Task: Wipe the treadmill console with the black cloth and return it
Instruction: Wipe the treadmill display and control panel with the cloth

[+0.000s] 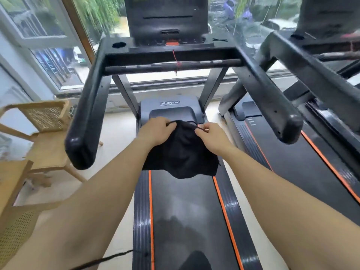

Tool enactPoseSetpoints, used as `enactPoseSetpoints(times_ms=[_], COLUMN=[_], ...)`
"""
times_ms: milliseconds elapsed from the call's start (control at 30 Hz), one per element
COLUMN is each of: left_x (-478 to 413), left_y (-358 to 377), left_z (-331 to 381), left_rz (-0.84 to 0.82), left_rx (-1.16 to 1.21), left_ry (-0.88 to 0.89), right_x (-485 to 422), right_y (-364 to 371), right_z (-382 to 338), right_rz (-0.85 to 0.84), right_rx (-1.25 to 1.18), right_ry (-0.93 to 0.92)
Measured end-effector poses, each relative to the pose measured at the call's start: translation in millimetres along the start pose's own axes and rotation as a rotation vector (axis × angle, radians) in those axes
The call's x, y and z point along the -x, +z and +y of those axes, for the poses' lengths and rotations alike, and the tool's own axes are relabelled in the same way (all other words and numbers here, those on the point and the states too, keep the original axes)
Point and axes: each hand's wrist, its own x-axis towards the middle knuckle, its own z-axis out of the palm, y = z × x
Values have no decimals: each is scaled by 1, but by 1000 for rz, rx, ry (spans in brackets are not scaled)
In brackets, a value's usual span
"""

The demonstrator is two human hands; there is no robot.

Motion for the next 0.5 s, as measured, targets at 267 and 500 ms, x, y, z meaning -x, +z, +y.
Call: enactPoseSetpoints(times_ms=[267,500], left_x=[-55,-122], left_y=[-91,-131], left_z=[16,16], left_rz=[-175,-181], left_rx=[254,347], left_ry=[-156,-201], right_x=[-93,-178], right_y=[-37,-55], right_z=[-93,-132], right_rz=[-288,-515], right_rx=[124,287], right_ry=[80,3])
